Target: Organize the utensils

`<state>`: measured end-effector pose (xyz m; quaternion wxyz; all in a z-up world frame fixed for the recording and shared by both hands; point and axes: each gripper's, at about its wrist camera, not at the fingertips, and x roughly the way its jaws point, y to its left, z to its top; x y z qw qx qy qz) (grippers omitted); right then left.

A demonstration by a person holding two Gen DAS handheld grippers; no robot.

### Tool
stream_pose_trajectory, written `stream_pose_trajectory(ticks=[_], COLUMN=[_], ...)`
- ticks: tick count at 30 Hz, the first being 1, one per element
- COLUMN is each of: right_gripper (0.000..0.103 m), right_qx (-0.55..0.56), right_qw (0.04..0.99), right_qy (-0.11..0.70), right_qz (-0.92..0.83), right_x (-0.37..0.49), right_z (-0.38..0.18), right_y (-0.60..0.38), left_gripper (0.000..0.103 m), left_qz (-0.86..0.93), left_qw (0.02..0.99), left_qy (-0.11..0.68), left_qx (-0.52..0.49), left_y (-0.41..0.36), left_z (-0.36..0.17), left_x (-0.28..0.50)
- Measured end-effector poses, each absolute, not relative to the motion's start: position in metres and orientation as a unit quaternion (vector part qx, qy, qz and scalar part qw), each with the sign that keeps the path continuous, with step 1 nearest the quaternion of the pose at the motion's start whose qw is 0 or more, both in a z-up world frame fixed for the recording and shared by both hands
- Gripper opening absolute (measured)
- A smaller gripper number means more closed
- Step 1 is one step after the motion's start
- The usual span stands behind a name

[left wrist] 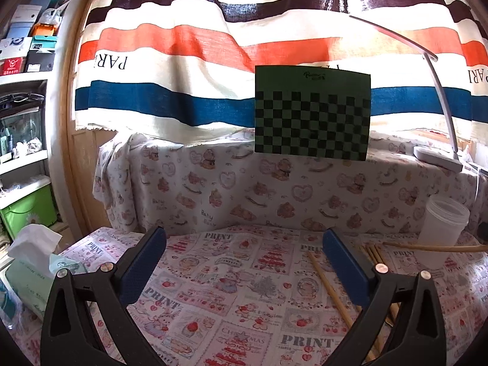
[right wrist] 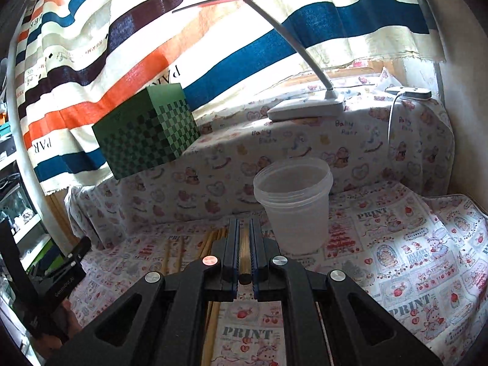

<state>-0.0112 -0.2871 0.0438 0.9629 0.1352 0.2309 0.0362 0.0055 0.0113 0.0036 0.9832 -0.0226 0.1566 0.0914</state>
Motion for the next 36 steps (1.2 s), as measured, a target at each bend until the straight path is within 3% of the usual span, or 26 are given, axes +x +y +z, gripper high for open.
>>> stream_pose_trajectory(ticks=[2,4,7,10,14,16,27,29,36], right_gripper=[0.007,0.007,0.007,0.007,0.007,0.007,0.007,0.007,0.007], right_qx=[0.142,0.15,0.15,0.152,0.156,0.151,0.145,0.14,0.154], right_qw=[0.956,0.947,0.939,0.937,0.941,0.947,0.948,0.949,0.95], right_qy=[0.256,0.282,0.306,0.312,0.295,0.281,0.281,0.28,0.267], right_qz=[0.036,0.042,0.04,0.045,0.05,0.047,0.046,0.044,0.052], right_x=[-0.003,0.006,0.014,0.016,0.011,0.006,0.004,0.005,0.001], right_z=[0.036,0.027,0.019,0.017,0.025,0.03,0.032,0.032,0.036], right_y=[-0.288,-0.289,-0.289,-0.289,-0.29,-0.29,-0.286,-0.285,-0.291], left_gripper=[0.069,0.057,0.042,0.036,0.029,0.022,0.014,0.008,0.006], left_qz=[0.067,0.018,-0.026,-0.045,-0.058,-0.061,-0.015,-0.013,-0.041], left_qw=[0.973,0.959,0.947,0.925,0.873,0.862,0.856,0.853,0.907], left_qy=[0.217,0.272,0.316,0.376,0.485,0.503,0.517,0.522,0.419], left_qx=[-0.043,-0.076,-0.05,0.013,-0.015,-0.027,0.007,0.005,0.003], left_y=[0.012,0.011,-0.015,-0.048,-0.062,-0.066,-0.092,-0.096,-0.103], left_z=[0.009,0.014,0.021,0.012,-0.025,-0.04,-0.052,-0.052,0.024], left_x=[0.024,0.045,0.074,0.107,0.153,0.164,0.186,0.19,0.156])
